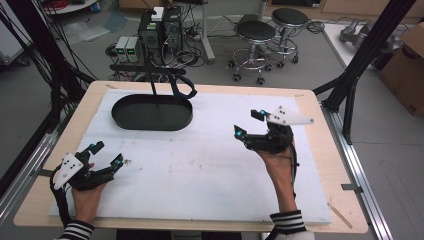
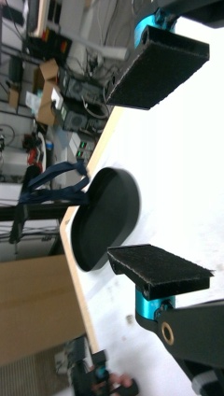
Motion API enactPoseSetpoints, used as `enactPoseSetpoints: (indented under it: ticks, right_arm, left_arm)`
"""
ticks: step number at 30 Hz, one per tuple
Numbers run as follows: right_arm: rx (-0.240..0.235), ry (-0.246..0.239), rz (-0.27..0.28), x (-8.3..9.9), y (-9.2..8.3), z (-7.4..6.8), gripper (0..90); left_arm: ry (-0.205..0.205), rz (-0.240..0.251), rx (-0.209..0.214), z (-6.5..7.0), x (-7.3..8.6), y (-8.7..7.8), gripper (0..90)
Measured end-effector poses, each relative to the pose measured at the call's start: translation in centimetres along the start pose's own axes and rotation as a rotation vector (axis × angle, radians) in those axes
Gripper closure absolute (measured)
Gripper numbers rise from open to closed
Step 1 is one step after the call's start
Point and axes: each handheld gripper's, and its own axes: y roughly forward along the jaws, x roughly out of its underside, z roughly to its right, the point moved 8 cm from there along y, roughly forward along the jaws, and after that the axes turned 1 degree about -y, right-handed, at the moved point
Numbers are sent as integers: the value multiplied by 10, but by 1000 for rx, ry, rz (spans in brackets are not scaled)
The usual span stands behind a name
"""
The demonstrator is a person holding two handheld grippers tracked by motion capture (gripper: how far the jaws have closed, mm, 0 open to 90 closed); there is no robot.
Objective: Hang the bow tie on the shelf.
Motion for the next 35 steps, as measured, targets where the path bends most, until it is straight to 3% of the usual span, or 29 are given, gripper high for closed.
enactPoseSetpoints:
  ticks: [2, 3, 4, 6, 9, 11, 13, 19, 22, 25, 35]
  right_arm:
    - [44, 2, 16, 21, -15, -1, 193]
    - [44, 2, 16, 21, -15, -1, 193]
    - [87, -4, 47, 37, -26, 0, 158]
    - [108, -10, 64, 42, -29, 2, 137]
    - [172, 31, 143, 71, -46, 4, 119]
    - [180, 30, 153, 75, -48, 4, 118]
    - [210, 44, 162, 94, -55, 4, 113]
    - [229, 59, 195, 114, -56, 6, 113]
    - [231, 56, 161, 124, -49, 7, 113]
    - [228, 53, 134, 128, -44, 7, 113]
    - [228, 65, 148, 132, -43, 7, 113]
  left_arm:
    - [2, -1, 1, 0, 0, 0, 172]
    - [2, -1, 1, 0, 0, 0, 172]
    - [1, -2, 2, 0, 0, 0, 170]
    - [-1, -2, 1, 0, 0, 0, 169]
    - [0, -2, 2, 0, 0, 0, 167]
    - [1, -2, 3, 0, 0, 0, 167]
    - [2, 0, 2, 0, 0, 0, 167]
    - [3, -1, 2, 0, 0, 0, 167]
    - [4, -1, 2, 1, 0, 0, 167]
    - [7, -2, 1, 1, 0, 0, 167]
    - [11, -3, -2, 0, 0, 0, 169]
